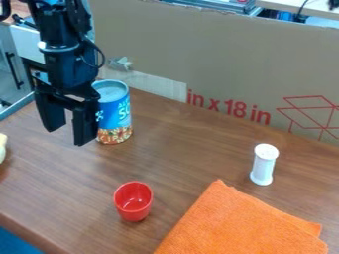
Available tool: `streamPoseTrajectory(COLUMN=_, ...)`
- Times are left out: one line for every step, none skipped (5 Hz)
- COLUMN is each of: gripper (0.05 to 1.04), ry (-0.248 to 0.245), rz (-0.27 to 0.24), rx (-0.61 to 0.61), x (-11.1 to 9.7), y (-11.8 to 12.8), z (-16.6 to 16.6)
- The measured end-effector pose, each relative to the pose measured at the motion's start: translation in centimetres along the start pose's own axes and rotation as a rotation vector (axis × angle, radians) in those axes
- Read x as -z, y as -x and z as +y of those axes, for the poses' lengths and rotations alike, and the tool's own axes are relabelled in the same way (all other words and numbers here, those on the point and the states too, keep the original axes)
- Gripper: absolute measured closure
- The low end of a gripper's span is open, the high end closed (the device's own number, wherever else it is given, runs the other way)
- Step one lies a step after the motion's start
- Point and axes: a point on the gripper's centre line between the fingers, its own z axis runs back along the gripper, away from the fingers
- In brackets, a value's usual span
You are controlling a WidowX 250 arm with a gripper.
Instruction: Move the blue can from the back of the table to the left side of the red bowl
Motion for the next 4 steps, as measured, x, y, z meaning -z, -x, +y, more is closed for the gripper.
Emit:
streamPoseTrajectory(gripper=0.075, ry=0.009, rz=0.020, rx=-0.001, x=0.5, y=0.1, z=0.0)
streamPoseTrajectory(gripper=0.075, ry=0.024, rz=-0.014, rx=0.009, x=0.1, y=-0.4, z=-0.3)
streamPoseTrajectory(gripper=0.075, ry=0.025, rz=-0.092, rx=0.029, x=-1.9, y=-1.9, z=-0.1)
streamPoseTrajectory(gripper=0.075, ry=0.015, rz=-0.166, rx=0.039, x=-3.4, y=-3.8, z=0.6)
